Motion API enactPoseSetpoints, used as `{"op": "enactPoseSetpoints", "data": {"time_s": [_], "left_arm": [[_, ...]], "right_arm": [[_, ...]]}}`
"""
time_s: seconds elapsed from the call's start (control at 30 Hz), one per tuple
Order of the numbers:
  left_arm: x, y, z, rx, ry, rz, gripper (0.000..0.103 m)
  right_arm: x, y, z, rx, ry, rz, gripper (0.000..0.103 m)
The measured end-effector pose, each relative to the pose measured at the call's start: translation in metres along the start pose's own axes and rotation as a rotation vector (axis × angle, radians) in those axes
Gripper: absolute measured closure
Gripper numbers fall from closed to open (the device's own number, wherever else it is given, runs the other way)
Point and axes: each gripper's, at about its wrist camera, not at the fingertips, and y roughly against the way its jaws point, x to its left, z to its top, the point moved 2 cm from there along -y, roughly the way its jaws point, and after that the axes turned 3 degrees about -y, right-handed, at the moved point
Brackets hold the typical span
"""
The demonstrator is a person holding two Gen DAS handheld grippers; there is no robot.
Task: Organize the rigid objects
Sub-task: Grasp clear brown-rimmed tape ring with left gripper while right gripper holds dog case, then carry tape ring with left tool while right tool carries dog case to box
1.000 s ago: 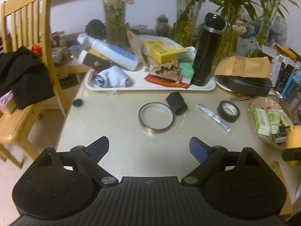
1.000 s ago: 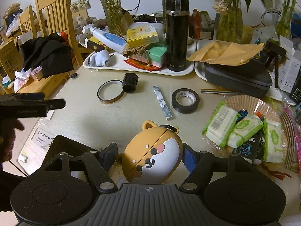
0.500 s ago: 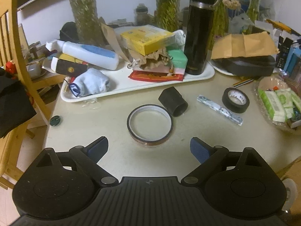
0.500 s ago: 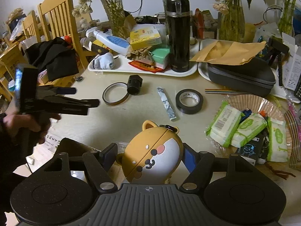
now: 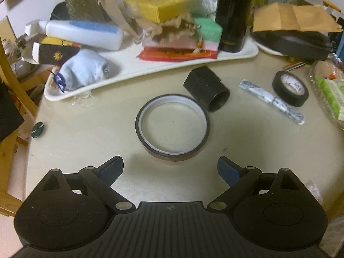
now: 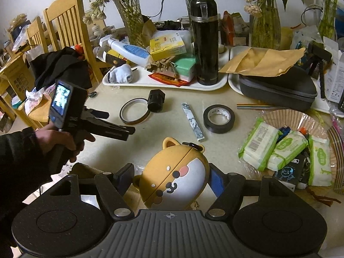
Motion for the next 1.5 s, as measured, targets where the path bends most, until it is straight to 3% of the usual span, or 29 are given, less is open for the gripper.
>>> {"op": "enactPoseSetpoints", "data": {"time_s": [0.17, 0.4, 0.87, 0.9, 0.97, 1.2, 1.5], "left_arm": [[0.006, -0.012, 0.006, -0.014, 0.046, -0.022, 0.000], [0.010, -0.022, 0.016, -0.075, 0.055, -0.010, 0.000], [0.008, -0.029, 0.026, -0.079, 0.043, -0.018, 0.000], [0.007, -0.028, 0.026, -0.078, 0.044, -0.019, 0.001], [0.004, -0.024, 0.026, -0.089, 0.034, -0.024, 0.016], [-0.011, -0.017, 0.026, -0.069, -0.012, -0.001, 0.017], [-0.008, 0.010, 0.029, -0.100, 0.020, -0.016, 0.017]], "right_arm": [[0.001, -0.001, 0.001, 0.000, -0.002, 0.008, 0.029], [0.002, -0.001, 0.003, -0.009, -0.015, 0.022, 0.029], [0.006, -0.004, 0.005, -0.008, -0.013, 0.026, 0.029], [0.006, -0.005, 0.005, -0.007, -0.013, 0.026, 0.029], [0.006, -0.004, 0.005, -0.007, -0.013, 0.025, 0.029], [0.006, -0.006, 0.005, -0.003, -0.012, 0.015, 0.029], [0.004, -0.010, 0.004, 0.006, -0.016, -0.003, 0.029]]}}
